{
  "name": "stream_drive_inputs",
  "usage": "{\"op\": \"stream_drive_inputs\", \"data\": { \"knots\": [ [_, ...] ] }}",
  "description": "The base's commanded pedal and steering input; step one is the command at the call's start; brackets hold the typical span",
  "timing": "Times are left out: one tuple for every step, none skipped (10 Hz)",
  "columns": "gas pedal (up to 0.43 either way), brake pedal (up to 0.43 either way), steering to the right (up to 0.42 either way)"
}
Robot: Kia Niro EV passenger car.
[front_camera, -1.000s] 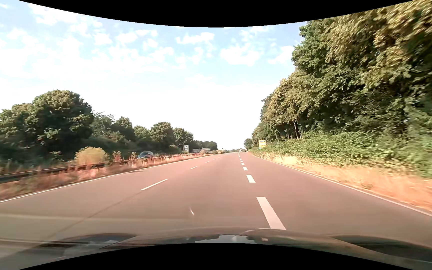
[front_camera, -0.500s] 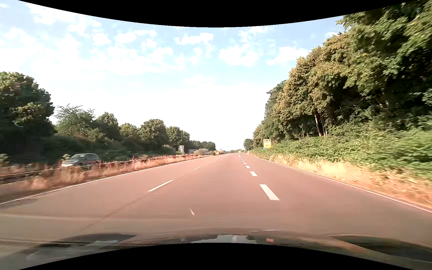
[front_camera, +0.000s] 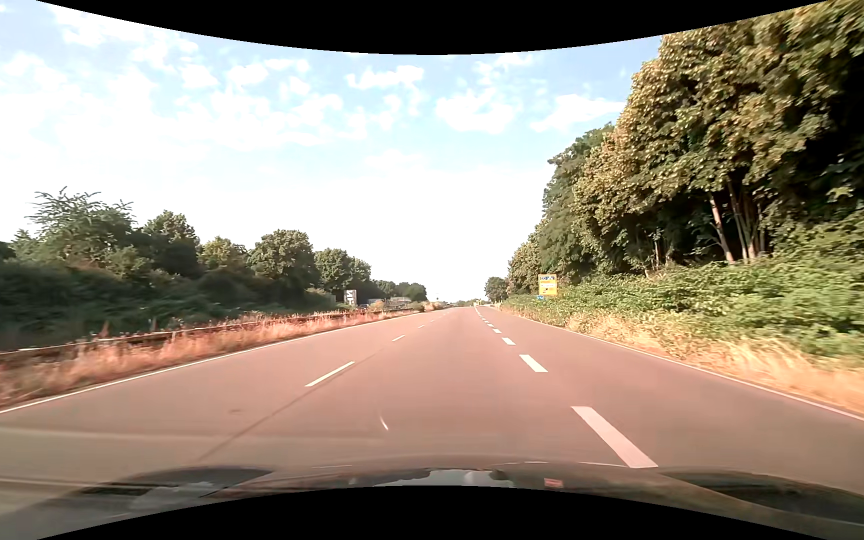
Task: Follow the waypoints while adhering to traffic rules and regulations
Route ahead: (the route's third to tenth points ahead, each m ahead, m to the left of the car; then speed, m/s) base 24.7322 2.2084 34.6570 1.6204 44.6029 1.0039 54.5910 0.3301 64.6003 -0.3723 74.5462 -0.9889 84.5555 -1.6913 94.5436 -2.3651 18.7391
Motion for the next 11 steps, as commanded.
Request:
{"op": "stream_drive_inputs", "data": {
  "knots": [
    [0.260,0.000,0.006],
    [0.260,0.000,0.006],
    [0.260,0.000,0.006],
    [0.260,0.000,0.006],
    [0.260,0.000,0.006],
    [0.260,0.000,0.006],
    [0.260,0.000,0.006],
    [0.260,0.000,0.006],
    [0.260,0.000,0.006],
    [0.260,0.000,0.006],
    [0.260,0.000,0.006]
  ]
}}
